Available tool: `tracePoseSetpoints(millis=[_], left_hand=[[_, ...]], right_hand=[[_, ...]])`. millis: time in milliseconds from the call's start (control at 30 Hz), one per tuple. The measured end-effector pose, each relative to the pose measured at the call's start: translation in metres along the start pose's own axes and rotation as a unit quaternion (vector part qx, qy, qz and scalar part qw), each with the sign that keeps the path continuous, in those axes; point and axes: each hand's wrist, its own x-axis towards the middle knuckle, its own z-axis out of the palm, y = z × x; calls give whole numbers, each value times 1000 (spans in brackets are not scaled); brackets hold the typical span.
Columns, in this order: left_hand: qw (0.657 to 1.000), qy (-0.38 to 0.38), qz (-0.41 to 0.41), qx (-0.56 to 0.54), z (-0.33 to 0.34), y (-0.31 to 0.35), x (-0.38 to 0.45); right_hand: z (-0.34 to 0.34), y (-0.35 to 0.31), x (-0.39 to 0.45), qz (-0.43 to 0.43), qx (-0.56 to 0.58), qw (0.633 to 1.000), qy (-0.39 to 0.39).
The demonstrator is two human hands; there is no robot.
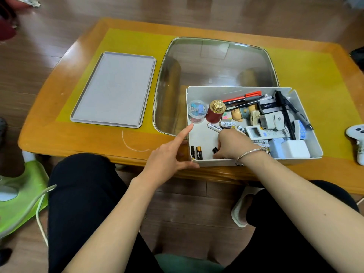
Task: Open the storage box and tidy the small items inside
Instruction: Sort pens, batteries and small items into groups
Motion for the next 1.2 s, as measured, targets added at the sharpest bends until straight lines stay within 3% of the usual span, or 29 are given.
tracePoseSetpoints(millis=[133,200,300,433,600,900,1200], left_hand=[[1000,2,2,0,1,-1,1],[1000,3,4,-1,1,-1,1],[1000,3,6,-2,2,-2,0],[1000,5,8,1,1,-1,1],[1000,5,12,-4,1,-1,0],[1000,8,15,-7,1,-1,-1],[1000,4,10,-9,1,1,0]], right_hand=[[-1,4,1,-8,33,999,4],[-3,5,1,-11,101,995,1],[-3,-1,0,-15,211,977,-31],[-6,-12,-2,-20,245,966,-81],[-11,-14,-4,-55,201,971,-119],[-3,-18,-3,-126,167,976,-63],[-3,-18,1,-143,136,978,-70]])
